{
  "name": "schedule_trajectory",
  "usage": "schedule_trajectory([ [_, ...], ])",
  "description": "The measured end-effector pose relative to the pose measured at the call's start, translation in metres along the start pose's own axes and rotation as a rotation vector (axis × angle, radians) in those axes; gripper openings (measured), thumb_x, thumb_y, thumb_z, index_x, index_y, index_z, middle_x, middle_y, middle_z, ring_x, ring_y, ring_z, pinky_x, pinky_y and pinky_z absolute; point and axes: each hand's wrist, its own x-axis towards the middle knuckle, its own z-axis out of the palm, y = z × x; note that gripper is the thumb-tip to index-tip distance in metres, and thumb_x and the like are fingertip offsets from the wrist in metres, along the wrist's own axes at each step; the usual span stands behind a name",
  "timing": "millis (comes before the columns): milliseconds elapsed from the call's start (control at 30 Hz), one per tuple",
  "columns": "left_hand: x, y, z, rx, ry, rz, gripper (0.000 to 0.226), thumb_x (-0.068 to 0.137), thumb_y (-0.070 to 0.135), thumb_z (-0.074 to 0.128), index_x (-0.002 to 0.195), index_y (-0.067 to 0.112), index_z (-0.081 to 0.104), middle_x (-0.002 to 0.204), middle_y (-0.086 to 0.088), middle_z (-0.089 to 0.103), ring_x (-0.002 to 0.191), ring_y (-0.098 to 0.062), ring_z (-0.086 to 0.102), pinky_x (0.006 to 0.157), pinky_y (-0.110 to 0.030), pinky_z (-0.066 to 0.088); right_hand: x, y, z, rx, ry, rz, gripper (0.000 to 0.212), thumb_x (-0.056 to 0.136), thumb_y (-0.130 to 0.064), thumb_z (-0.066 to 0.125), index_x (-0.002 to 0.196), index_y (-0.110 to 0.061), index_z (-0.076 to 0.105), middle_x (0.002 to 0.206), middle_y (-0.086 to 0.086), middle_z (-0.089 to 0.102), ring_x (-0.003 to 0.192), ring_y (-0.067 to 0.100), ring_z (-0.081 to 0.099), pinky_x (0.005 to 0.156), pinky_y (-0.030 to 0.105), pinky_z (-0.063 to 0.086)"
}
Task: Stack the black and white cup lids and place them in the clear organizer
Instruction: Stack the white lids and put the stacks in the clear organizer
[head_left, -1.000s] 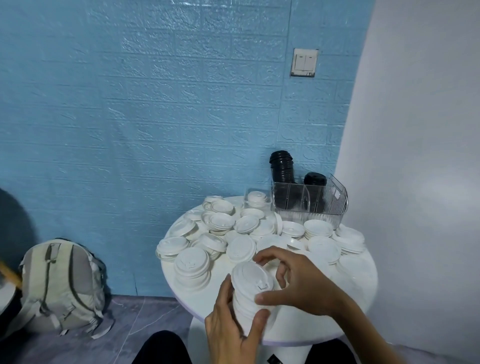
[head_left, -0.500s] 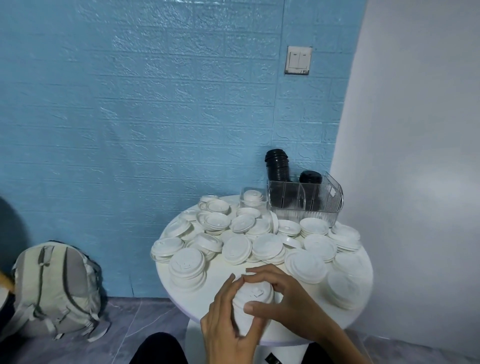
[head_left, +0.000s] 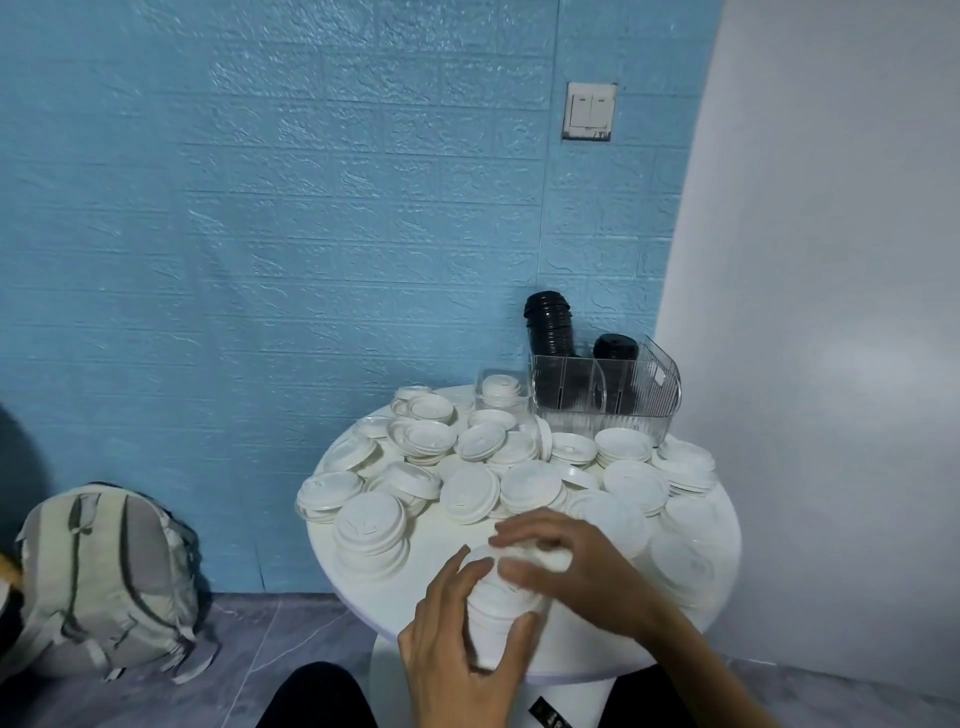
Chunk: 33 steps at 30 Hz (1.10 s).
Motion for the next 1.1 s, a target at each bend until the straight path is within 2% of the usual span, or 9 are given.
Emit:
schedule_trajectory([
  [133, 0.001, -0.005, -0.001, -0.028, -0.028, -0.006, 0.059, 0.068, 0.063, 0.068, 0.123, 0.045, 0.057, 0.135, 0.018, 0.063, 0.121, 0.024, 0.042, 0.096, -0.011, 0.036, 0.037, 0.015, -0.024, -0.258, 0.265, -0.034, 0.038, 0.079, -0.058, 0.077, 0.108, -0.033, 0.073, 0.119, -0.019, 0.065, 0.114, -0.001, 0.059, 0.100, 0.025, 0.044],
  [200, 0.001, -0.006, -0.001, -0.035, -0.032, -0.017, 0.061, 0.068, 0.064, 0.069, 0.124, 0.044, 0.057, 0.134, 0.018, 0.063, 0.121, 0.019, 0.047, 0.096, -0.004, 0.031, 0.056, 0.025, -0.035, -0.455, 0.230, 0.053, 0.055, 0.076, -0.068, 0.073, 0.121, -0.036, 0.066, 0.131, -0.015, 0.058, 0.124, 0.004, 0.052, 0.109, 0.033, 0.040],
  [333, 0.003, -0.006, -0.001, -0.036, -0.031, 0.003, 0.061, 0.067, 0.064, 0.069, 0.123, 0.043, 0.057, 0.132, 0.016, 0.064, 0.113, 0.006, 0.056, 0.090, -0.012, 0.038, 0.080, 0.040, -0.043, -0.588, 0.065, 0.212, 0.093, 0.061, -0.087, 0.062, 0.141, -0.040, 0.051, 0.149, -0.011, 0.048, 0.137, 0.013, 0.043, 0.116, 0.040, 0.034],
  [500, 0.004, -0.006, 0.000, -0.063, -0.040, -0.013, 0.064, 0.066, 0.067, 0.068, 0.125, 0.045, 0.055, 0.131, 0.015, 0.065, 0.109, 0.004, 0.057, 0.093, -0.002, 0.030, 0.087, 0.044, -0.040, -0.665, 0.040, 0.238, 0.089, 0.063, -0.079, 0.073, 0.140, -0.040, 0.052, 0.147, -0.008, 0.052, 0.137, 0.019, 0.043, 0.115, 0.041, 0.031],
  [733, 0.003, -0.006, -0.001, -0.061, -0.060, -0.030, 0.066, 0.066, 0.068, 0.068, 0.127, 0.047, 0.053, 0.132, 0.016, 0.064, 0.111, 0.009, 0.055, 0.091, -0.004, 0.032, 0.067, 0.014, -0.047, -0.470, 0.179, 0.148, 0.089, 0.057, -0.084, 0.071, 0.133, -0.040, 0.060, 0.138, -0.016, 0.058, 0.130, 0.010, 0.051, 0.114, 0.039, 0.035],
  [833, 0.005, -0.004, -0.002, -0.034, -0.041, -0.045, 0.067, 0.067, 0.068, 0.068, 0.129, 0.047, 0.052, 0.132, 0.018, 0.064, 0.117, 0.022, 0.046, 0.094, -0.003, 0.031, 0.041, -0.017, -0.040, -0.315, 0.186, 0.067, 0.074, 0.063, -0.070, 0.082, 0.129, -0.040, 0.063, 0.128, -0.027, 0.058, 0.118, -0.005, 0.053, 0.105, 0.022, 0.040],
  [900, 0.005, -0.003, -0.003, -0.040, 0.002, -0.077, 0.074, 0.062, 0.068, 0.071, 0.131, 0.048, 0.051, 0.125, 0.021, 0.067, 0.115, 0.017, 0.053, 0.091, -0.013, 0.042, 0.019, -0.030, -0.028, -0.233, 0.142, 0.006, 0.068, 0.065, -0.062, 0.086, 0.125, -0.038, 0.066, 0.124, -0.030, 0.062, 0.117, -0.009, 0.055, 0.101, 0.013, 0.041],
  [1000, 0.001, 0.000, 0.000, -0.115, 0.093, -0.184, 0.091, 0.051, 0.066, 0.079, 0.134, 0.050, 0.046, 0.112, 0.028, 0.072, 0.105, 0.000, 0.069, 0.084, -0.033, 0.058, -0.006, -0.028, -0.007, -0.151, 0.084, -0.011, 0.064, 0.064, -0.058, 0.088, 0.120, -0.037, 0.069, 0.121, -0.026, 0.065, 0.118, -0.003, 0.059, 0.101, 0.018, 0.044],
  [1100, 0.001, 0.007, 0.001, -0.084, 0.143, -0.177, 0.095, 0.051, 0.058, 0.074, 0.139, 0.054, 0.038, 0.117, 0.037, 0.066, 0.107, 0.005, 0.060, 0.082, -0.032, 0.052, -0.020, -0.015, 0.016, -0.113, 0.091, -0.005, 0.065, 0.063, -0.055, 0.089, 0.121, -0.038, 0.067, 0.125, -0.025, 0.063, 0.123, -0.001, 0.057, 0.103, 0.023, 0.045],
])
